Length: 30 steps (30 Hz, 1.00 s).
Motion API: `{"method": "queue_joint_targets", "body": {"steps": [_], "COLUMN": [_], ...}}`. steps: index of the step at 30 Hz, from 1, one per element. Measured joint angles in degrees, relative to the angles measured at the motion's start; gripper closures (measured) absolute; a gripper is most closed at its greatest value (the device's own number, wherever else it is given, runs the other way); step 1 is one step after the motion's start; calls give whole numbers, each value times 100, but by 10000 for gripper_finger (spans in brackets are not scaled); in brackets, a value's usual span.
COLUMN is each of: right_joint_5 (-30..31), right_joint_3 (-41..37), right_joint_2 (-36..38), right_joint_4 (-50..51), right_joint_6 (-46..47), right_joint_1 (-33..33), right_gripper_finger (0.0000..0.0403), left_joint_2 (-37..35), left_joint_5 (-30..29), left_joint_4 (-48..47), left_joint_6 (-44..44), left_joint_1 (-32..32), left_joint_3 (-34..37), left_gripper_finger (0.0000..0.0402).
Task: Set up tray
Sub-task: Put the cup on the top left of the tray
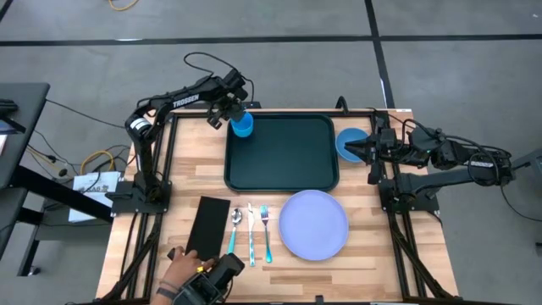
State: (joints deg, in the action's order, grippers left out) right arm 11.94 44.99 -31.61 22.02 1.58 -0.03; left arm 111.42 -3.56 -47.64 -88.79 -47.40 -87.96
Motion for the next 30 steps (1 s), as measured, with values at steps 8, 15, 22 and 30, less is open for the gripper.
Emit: {"method": "queue_joint_targets", "body": {"steps": [8, 15, 22, 30], "right_joint_5": [-2, -2, -2, -2], "right_joint_3": [0, -2, -1, 0], "right_joint_2": [-1, 1, -1, 0], "right_joint_4": [0, -2, -7, -17], "right_joint_6": [0, 0, 0, 0], "right_joint_1": [0, 0, 0, 0], "right_gripper_finger": [365, 365, 365, 365], "left_joint_2": [0, 0, 1, 1], "left_joint_5": [-1, -24, -170, -181], "left_joint_4": [-2, -4, -4, 66], "left_joint_6": [79, 96, 96, 85], "left_joint_1": [0, 0, 0, 0], "left_joint_3": [0, 0, 0, 0], "left_gripper_finger": [343, 343, 342, 300]}}
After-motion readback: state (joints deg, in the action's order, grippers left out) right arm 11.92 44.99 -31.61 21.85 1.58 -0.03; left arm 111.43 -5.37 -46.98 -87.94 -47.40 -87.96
